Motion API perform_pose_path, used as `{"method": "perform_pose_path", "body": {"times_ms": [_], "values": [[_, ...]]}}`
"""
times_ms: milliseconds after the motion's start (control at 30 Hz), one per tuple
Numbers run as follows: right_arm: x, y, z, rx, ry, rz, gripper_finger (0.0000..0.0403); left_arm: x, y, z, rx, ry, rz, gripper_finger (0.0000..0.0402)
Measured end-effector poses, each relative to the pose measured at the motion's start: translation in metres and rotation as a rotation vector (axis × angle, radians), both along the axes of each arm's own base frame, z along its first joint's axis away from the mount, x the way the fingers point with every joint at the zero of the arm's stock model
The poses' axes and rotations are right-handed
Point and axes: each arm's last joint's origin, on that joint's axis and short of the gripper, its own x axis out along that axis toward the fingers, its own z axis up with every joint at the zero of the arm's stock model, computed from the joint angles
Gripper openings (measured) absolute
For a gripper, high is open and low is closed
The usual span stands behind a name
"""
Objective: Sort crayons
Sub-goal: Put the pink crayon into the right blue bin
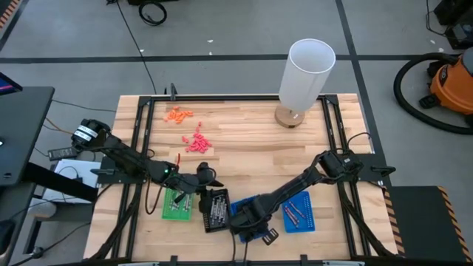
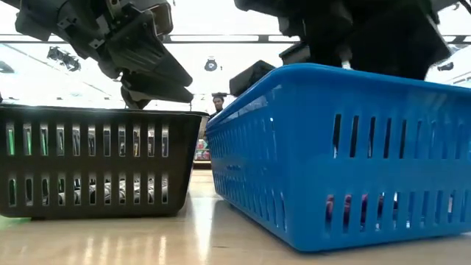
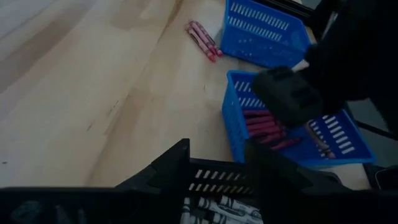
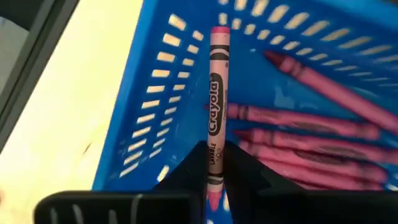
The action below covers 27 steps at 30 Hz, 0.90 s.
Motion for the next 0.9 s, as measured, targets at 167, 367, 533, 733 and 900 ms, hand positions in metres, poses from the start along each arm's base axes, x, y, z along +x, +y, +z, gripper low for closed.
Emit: {"method": "perform_pose_path", "body": {"times_ms": [167, 367, 533, 733, 900], "values": [[0.002, -0.006, 0.018, -0.104, -0.01, -0.026, 0.0048, 0.0, -0.001, 0.0, -0.006, 0.003, -0.016, 0.0165], [-0.002, -0.013, 0.031, -0.2, 0.04, -0.072, 0.0048, -0.001, -0.002, 0.0, -0.008, 0.002, -0.019, 0.0165], [-0.008, -0.017, 0.04, -0.278, 0.09, -0.113, 0.0047, -0.001, -0.004, 0.0, -0.008, 0.003, -0.027, 0.0165], [-0.02, -0.021, 0.049, -0.346, 0.182, -0.25, 0.0047, -0.002, -0.005, 0.0, -0.009, 0.003, -0.031, 0.0165], [-0.038, -0.018, 0.063, -0.389, 0.221, -0.383, 0.0047, -0.003, -0.008, 0.0, -0.009, 0.002, -0.043, 0.0165]]}}
